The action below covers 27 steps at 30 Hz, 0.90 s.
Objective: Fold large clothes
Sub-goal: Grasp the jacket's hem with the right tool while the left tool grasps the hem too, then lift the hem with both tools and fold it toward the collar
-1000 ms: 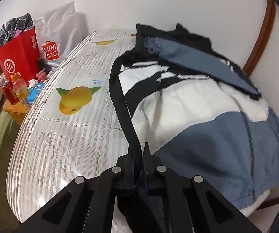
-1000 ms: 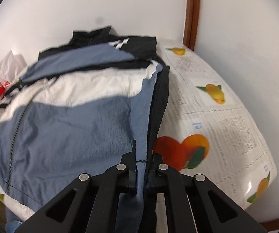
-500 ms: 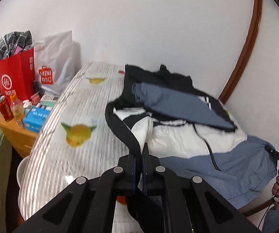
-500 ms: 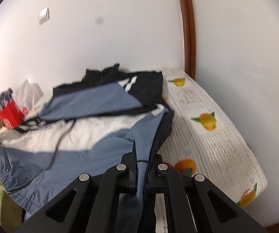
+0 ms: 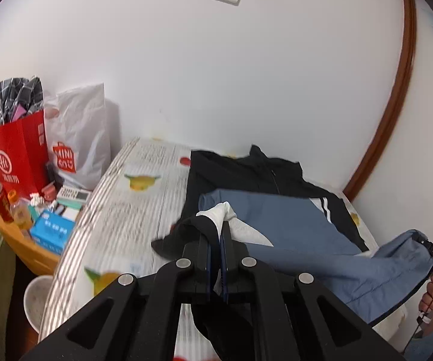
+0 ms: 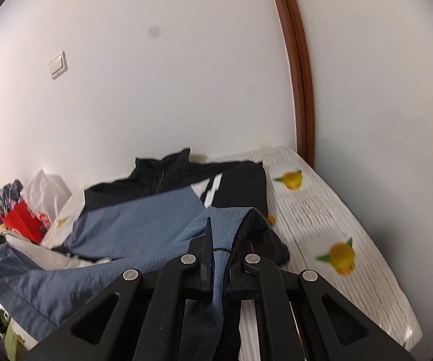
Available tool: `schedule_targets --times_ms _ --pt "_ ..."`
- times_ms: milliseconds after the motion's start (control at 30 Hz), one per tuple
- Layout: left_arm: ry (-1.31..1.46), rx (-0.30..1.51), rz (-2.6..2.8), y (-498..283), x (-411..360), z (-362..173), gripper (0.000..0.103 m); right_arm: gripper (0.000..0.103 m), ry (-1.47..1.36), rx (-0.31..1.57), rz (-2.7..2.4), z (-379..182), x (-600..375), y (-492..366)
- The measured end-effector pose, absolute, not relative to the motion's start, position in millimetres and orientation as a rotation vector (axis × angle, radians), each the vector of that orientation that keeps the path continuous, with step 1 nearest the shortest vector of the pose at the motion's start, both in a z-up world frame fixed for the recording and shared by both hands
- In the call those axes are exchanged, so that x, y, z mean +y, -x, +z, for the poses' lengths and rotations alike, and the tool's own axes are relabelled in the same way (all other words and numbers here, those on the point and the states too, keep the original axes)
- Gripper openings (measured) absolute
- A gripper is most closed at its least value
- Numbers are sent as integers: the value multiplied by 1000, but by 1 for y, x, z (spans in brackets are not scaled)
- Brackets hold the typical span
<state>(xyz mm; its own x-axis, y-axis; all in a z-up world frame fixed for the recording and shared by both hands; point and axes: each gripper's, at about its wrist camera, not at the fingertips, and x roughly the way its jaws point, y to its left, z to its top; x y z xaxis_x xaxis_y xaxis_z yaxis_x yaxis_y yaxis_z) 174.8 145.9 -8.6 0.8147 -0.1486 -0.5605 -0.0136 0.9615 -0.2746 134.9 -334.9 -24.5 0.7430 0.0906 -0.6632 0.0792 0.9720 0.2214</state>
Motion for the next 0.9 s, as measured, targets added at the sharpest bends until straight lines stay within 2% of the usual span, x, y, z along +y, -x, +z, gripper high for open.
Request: schedule_targets --times_ms 333,900 --pt "295 645 -61 -251 144 -11 5 4 -323 755 2 -38 -347 -214" --pt "281 835 -3 -334 143 -99 7 5 -239 895 -45 -131 -342 -292"
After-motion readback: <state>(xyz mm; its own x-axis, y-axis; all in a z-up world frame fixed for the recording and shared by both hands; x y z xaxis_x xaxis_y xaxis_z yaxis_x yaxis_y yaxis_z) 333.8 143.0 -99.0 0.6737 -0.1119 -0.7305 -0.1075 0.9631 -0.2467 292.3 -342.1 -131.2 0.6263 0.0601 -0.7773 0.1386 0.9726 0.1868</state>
